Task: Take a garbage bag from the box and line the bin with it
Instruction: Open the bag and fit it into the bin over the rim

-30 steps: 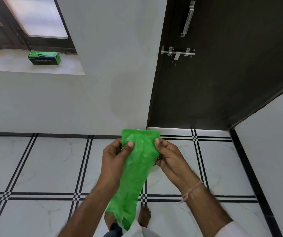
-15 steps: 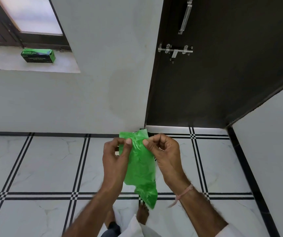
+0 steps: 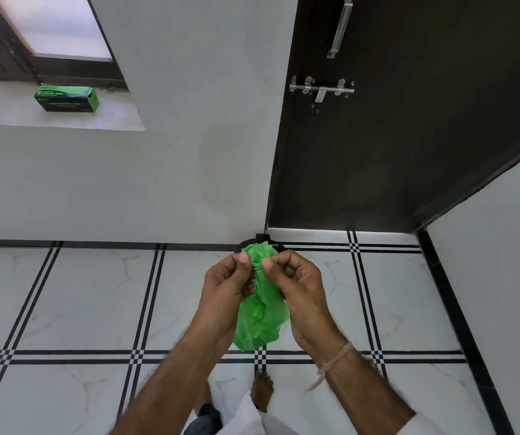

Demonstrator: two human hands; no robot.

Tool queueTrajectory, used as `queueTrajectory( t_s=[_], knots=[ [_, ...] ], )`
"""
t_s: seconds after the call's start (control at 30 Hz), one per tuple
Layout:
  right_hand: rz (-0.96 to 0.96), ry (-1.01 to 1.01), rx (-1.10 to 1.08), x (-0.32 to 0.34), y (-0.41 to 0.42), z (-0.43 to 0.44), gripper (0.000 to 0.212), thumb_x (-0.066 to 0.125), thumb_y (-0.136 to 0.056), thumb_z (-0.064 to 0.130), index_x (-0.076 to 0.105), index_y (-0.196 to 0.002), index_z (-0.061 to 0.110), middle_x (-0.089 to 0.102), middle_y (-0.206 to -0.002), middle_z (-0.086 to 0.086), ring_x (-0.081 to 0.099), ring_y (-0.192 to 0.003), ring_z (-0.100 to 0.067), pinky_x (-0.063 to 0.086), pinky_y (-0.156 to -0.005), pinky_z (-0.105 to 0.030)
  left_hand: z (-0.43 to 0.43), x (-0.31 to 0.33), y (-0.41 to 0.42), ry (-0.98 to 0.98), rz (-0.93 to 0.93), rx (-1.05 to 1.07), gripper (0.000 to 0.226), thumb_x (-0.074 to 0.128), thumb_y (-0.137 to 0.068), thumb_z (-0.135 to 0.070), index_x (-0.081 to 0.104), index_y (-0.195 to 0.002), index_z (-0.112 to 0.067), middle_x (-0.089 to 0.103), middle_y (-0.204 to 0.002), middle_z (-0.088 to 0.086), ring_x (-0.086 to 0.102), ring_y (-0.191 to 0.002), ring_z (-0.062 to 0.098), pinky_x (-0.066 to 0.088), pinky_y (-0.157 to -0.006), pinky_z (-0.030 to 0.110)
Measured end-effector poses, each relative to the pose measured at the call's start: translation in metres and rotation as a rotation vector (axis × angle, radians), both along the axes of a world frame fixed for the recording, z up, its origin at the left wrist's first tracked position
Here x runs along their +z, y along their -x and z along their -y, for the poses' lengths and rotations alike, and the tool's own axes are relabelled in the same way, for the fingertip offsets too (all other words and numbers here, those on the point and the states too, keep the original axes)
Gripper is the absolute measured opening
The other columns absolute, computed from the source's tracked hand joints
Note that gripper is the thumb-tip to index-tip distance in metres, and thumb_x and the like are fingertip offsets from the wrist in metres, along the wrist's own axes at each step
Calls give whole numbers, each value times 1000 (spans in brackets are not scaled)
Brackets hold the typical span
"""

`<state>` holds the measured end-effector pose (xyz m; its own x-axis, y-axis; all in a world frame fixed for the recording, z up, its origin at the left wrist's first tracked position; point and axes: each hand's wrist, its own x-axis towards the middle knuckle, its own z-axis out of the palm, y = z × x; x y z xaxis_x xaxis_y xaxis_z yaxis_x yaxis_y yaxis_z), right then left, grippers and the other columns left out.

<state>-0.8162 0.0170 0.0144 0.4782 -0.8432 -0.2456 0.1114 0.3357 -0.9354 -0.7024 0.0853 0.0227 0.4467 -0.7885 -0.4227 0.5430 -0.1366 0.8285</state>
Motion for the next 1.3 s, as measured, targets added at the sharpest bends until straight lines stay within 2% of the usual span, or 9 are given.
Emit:
queueTrajectory(
  t_s=[0.17, 0.4, 0.53, 0.67, 0.77, 0.9, 1.1, 1.23, 1.3],
  knots=[
    [89, -318, -67, 3, 2, 8, 30, 59, -101, 18, 64, -116, -7, 75, -100, -18, 73, -80, -19, 61, -68, -31, -1, -7, -6, 9, 2, 27, 34, 47, -106, -28, 74, -103, -6, 74, -101, 15, 61, -98, 29, 54, -82, 34],
    [-56, -271, -323, -7, 9, 47, 20, 50, -107, 19, 62, -92, 14, 72, -76, -1, 66, -65, -13, 57, -55, -26, -32, -47, -48, -184, 191, -4, 32, 43, -108, -29, 68, -106, -8, 76, -110, 5, 67, -113, 26, 50, -80, 33],
    [-91, -141, -286, -13, 11, 56, 18, 55, -105, 20, 61, -90, 14, 70, -82, -6, 65, -72, -18, 59, -67, -33, -46, -59, -66, -341, 384, 47, 24, 47, -108, -26, 64, -107, -8, 72, -108, 6, 65, -118, 37, 53, -84, 40],
    [-167, 35, -116, -14, 6, 53, 15, 57, -104, 25, 61, -92, 16, 70, -90, -9, 65, -83, -22, 56, -78, -40, -26, -22, -54, -188, 489, -83, 51, 43, -98, -64, 53, -135, -30, 59, -138, -7, 55, -127, 11, 43, -108, 44],
    [-133, 59, 15, -8, -1, 52, 15, 60, -103, 25, 61, -89, 18, 69, -90, -13, 63, -82, -25, 54, -78, -40, -3, 2, -35, -120, 448, -437, 56, 55, -98, -55, 43, -147, -32, 61, -133, -17, 59, -114, -9, 45, -97, 23],
    [-100, 3, 128, 6, -3, 65, 17, 58, -103, 24, 62, -91, 13, 70, -87, -8, 66, -73, -15, 58, -68, -32, 7, -5, -35, -96, 366, -567, 29, 68, -95, -27, 73, -117, -8, 80, -106, 7, 77, -95, 21, 60, -83, 32],
    [-140, -118, 323, 6, -2, 84, 25, 51, -107, 24, 64, -102, 4, 69, -83, -3, 67, -72, -11, 58, -69, -26, 3, -14, -31, -6, 140, -515, 34, 63, -99, -23, 69, -110, 9, 71, -105, 34, 71, -86, 32, 59, -75, 37],
    [-589, 456, -163, -12, -6, 74, 12, 65, -100, 26, 66, -103, 15, 71, -94, 5, 66, -87, -10, 55, -76, -27, 9, -14, -16, -59, 166, -263, 26, 72, -93, -18, 70, -94, 8, 74, -89, 30, 72, -73, 31, 59, -67, 37],
    [-429, 417, -237, -4, -6, 50, 20, 69, -97, 34, 66, -94, 14, 70, -84, 6, 62, -75, -8, 52, -68, -22, 10, -16, -15, -60, 268, -131, 32, 80, -86, -20, 66, -89, 8, 71, -89, 35, 69, -72, 38, 60, -70, 50]
  ],
)
